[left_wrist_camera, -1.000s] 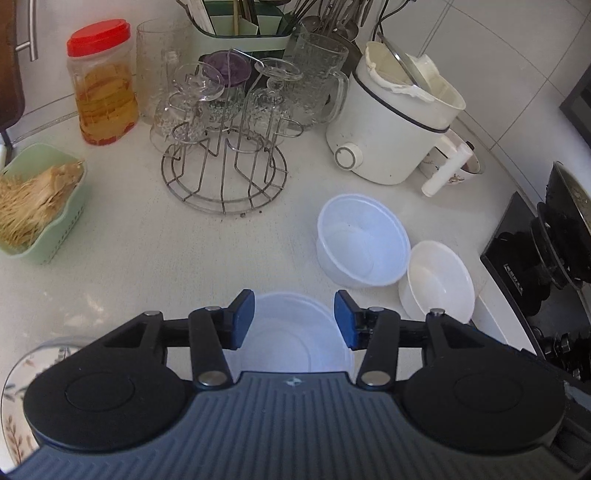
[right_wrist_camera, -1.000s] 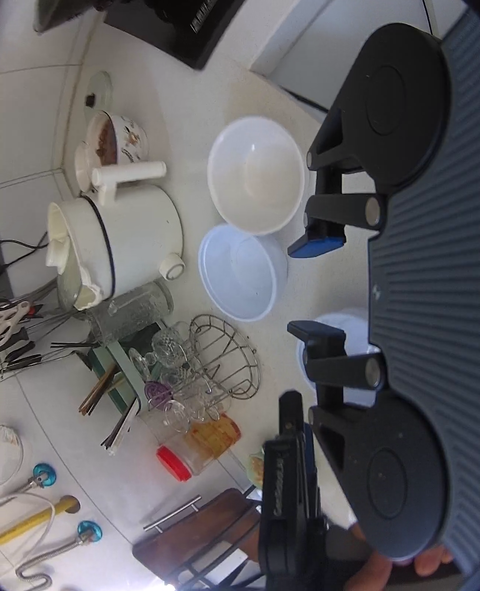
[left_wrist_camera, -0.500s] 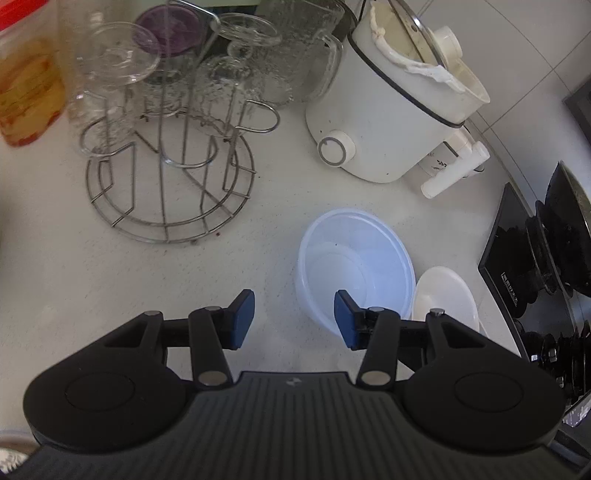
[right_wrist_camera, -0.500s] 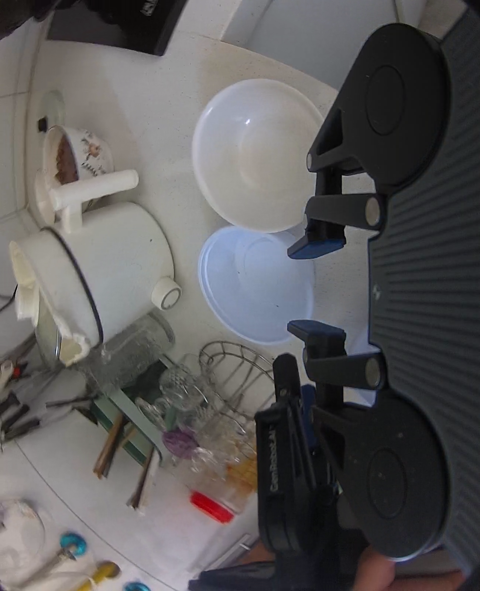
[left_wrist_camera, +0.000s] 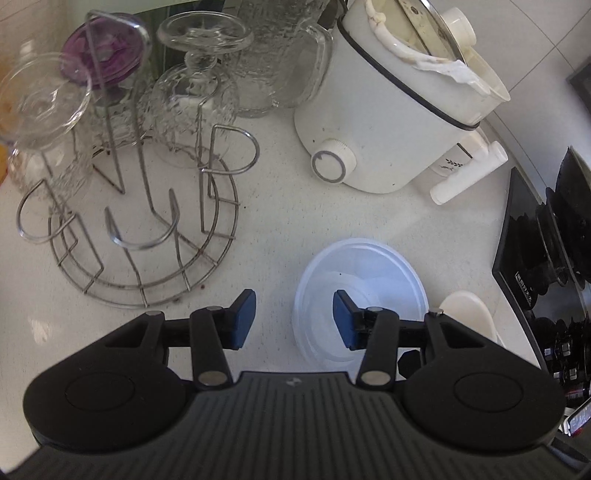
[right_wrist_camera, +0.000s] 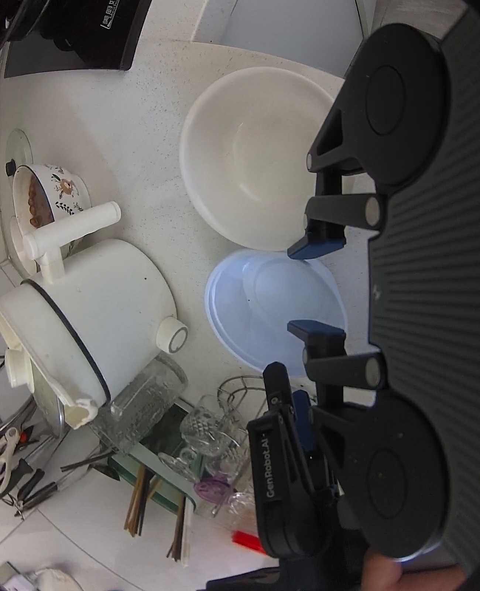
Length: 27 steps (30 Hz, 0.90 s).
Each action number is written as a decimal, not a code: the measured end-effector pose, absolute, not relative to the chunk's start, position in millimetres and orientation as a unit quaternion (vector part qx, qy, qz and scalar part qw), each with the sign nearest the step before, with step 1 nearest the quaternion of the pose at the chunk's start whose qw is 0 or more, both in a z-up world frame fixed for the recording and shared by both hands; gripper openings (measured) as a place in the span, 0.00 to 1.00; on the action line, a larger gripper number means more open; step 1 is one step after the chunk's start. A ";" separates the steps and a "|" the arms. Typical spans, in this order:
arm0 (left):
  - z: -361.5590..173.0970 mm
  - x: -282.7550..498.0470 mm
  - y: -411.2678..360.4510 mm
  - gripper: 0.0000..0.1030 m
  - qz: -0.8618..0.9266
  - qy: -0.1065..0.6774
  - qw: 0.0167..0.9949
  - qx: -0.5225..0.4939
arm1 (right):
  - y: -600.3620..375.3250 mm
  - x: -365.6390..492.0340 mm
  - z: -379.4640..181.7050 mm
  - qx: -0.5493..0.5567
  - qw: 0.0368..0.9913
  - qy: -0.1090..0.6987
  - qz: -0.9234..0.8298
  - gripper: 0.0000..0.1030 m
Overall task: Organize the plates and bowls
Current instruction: 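Close both tools on the rim of the white plastic bowl, then lift and carry the white plastic bowl with both tools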
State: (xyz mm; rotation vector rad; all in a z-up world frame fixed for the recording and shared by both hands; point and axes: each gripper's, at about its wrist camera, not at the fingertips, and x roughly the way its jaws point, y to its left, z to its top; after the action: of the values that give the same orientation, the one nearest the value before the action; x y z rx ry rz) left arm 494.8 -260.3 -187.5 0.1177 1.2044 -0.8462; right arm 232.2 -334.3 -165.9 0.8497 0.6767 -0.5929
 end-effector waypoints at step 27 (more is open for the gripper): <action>-145.0 472.8 -221.4 0.18 -0.376 0.526 0.762 0.040 | -324.1 230.1 -141.5 0.374 0.841 0.317 -0.229 0.21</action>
State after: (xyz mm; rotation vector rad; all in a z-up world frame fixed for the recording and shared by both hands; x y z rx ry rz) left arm 472.8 -221.4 -145.0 0.0869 1.1433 -0.8171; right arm 230.1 -324.1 -141.5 0.7904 0.6693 -0.4832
